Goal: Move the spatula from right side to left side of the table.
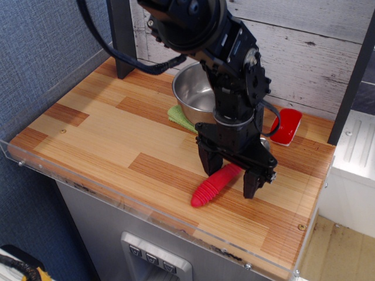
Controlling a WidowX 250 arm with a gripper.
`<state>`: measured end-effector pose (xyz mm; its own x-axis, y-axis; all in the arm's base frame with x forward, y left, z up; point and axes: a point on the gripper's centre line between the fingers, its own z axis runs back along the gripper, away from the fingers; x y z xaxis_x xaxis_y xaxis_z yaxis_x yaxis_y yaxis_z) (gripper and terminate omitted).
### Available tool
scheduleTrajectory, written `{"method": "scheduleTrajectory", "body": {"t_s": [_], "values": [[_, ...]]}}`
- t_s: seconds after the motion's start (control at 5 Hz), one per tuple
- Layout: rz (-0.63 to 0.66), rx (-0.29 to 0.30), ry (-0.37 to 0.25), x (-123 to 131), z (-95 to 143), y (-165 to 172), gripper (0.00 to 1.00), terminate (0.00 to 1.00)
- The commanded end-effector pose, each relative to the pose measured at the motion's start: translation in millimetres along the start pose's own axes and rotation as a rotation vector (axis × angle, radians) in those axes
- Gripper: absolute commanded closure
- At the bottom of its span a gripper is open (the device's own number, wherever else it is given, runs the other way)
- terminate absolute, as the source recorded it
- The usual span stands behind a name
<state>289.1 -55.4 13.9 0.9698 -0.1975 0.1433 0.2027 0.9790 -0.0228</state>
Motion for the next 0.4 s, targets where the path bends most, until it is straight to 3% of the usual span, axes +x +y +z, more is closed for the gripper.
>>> {"method": "scheduleTrajectory", "body": {"t_s": [0.0,0.2], "values": [[0.012,0.005,-0.017,8.6,4.1,2.4,1.0,0.0],[0.015,0.002,-0.02,9.0,4.5,2.4,1.0,0.0]]}}
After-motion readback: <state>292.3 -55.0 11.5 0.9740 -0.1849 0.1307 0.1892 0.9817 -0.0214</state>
